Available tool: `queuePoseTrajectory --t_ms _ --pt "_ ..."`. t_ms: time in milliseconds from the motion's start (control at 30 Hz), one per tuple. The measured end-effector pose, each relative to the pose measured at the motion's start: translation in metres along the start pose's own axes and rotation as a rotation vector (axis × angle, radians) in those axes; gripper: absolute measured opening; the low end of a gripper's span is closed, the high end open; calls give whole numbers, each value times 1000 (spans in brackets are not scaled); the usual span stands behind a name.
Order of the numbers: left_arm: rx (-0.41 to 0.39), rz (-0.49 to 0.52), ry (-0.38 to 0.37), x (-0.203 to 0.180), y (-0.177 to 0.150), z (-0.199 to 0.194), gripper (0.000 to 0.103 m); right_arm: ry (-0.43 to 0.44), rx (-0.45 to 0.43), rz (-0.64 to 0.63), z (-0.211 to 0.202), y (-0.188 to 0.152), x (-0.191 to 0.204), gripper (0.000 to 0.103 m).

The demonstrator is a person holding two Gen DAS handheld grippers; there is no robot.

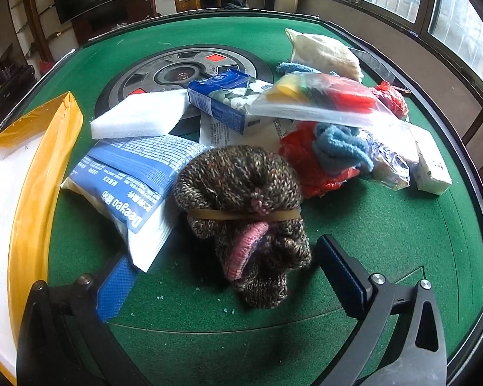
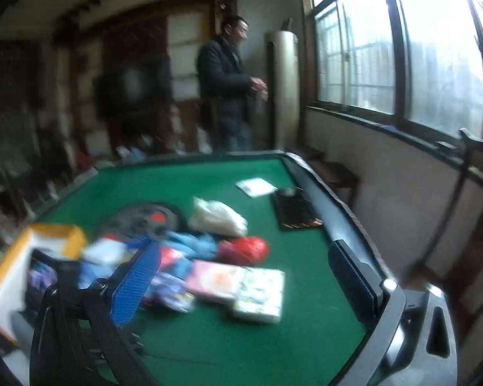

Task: Organize soft objects
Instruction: 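Grasp the plastic bag of coloured sponge strips with the left tool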

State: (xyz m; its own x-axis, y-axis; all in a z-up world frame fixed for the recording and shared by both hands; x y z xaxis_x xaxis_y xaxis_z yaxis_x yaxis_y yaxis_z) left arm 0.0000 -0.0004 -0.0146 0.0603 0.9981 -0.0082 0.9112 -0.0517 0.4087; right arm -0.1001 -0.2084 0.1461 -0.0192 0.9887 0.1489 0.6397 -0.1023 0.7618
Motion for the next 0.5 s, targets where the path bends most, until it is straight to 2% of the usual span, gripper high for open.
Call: queuePoseTrajectory --t_ms 33,67,100,200,300,333,367,433,500 --pt "-5 -3 2 0 1 1 103 71 92 20 15 6 -1 102" --pt "-9 -5 3 1 2 1 103 87 200 19 33 10 1 102" --pt "-9 -5 4 1 3 2 103 53 237 15 43 13 2 101" --pt "-10 -7 5 1 4 2 103 -89 99 -57 31 28 11 101" --pt "-12 -15 9 1 5 3 103 -229 -152 -142 -5 43 24 102" --pt "-13 -19 11 1 5 3 103 -264 -208 -161 -9 47 26 102" --pt "-13 -21 12 1 6 3 103 -288 -191 -172 -1 50 27 102" --pt "-13 -25 13 1 5 3 103 -255 -25 -166 37 56 26 102" --pt "-17 -27 15 0 5 3 103 -225 45 -87 65 57 17 102"
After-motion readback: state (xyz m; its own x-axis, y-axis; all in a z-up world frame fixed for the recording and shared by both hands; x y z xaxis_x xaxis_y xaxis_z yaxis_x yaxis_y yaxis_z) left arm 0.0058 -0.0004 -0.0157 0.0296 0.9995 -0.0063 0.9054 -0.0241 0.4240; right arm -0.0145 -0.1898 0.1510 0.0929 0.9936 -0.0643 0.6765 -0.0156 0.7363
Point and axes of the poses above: each gripper's, at about its wrist camera, not at the fingertips, and z roughly the way its jaws point, x to its left, y to its top, the point moved 2 cm from there along z, roughly the way its jaws point, and after that the axes turned 8 degrees about x, right-handed, at the moved point
